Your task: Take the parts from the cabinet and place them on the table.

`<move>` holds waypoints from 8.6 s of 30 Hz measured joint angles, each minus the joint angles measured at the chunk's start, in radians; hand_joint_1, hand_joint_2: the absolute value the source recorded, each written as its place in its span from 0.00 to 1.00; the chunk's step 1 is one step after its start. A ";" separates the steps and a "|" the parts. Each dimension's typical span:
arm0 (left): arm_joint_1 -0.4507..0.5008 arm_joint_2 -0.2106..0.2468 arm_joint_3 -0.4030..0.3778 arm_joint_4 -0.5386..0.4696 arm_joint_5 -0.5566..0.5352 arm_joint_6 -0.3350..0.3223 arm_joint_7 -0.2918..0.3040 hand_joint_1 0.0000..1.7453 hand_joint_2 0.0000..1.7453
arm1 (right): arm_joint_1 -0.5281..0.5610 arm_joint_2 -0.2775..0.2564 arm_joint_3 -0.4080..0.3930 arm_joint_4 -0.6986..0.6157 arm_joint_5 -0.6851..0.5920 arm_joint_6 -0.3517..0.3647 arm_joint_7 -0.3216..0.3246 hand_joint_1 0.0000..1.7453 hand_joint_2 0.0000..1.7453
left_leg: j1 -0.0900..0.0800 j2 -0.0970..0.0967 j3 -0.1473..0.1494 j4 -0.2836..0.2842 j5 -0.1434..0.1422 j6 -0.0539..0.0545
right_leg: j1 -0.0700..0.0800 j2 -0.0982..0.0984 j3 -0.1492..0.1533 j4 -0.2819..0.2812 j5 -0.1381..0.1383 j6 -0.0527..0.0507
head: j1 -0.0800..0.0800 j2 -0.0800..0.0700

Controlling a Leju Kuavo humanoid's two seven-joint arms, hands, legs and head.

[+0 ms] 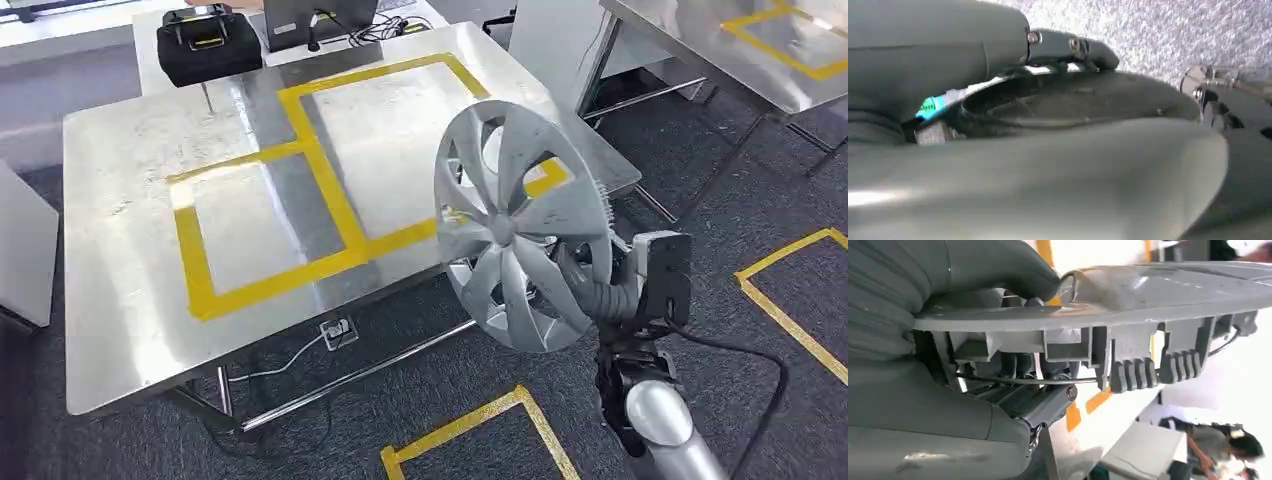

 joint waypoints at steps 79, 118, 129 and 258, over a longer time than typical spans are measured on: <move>0.005 0.001 0.005 0.004 0.010 -0.008 -0.053 0.00 0.00 | -0.021 -0.051 -0.052 -0.158 0.065 -0.007 0.046 1.00 1.00 | -0.001 0.063 -0.176 0.338 -0.146 -0.060 | -0.010 -0.024 0.111 -0.208 0.106 -0.044 | -0.023 0.000; 0.009 0.000 0.007 0.010 0.012 -0.015 -0.059 0.00 0.00 | -0.023 -0.042 -0.045 -0.147 0.066 -0.013 0.041 1.00 1.00 | 0.001 0.064 -0.026 0.051 -0.037 -0.043 | -0.006 -0.018 0.116 -0.197 0.084 -0.011 | -0.033 0.000; 0.009 -0.004 0.008 0.009 0.015 -0.011 -0.055 0.00 0.00 | -0.023 -0.043 -0.045 -0.139 0.065 -0.019 0.043 1.00 1.00 | -0.010 0.046 0.034 0.043 -0.076 -0.007 | 0.014 -0.019 0.016 -0.115 0.153 -0.040 | 0.016 0.000; 0.005 0.014 -0.037 0.010 0.050 -0.047 -0.030 0.00 0.00 | -0.424 0.409 0.399 0.997 0.653 0.394 0.177 0.00 0.00 | -0.007 0.058 0.010 0.027 -0.031 -0.026 | 0.008 -0.011 0.120 -0.213 0.109 -0.020 | -0.014 0.000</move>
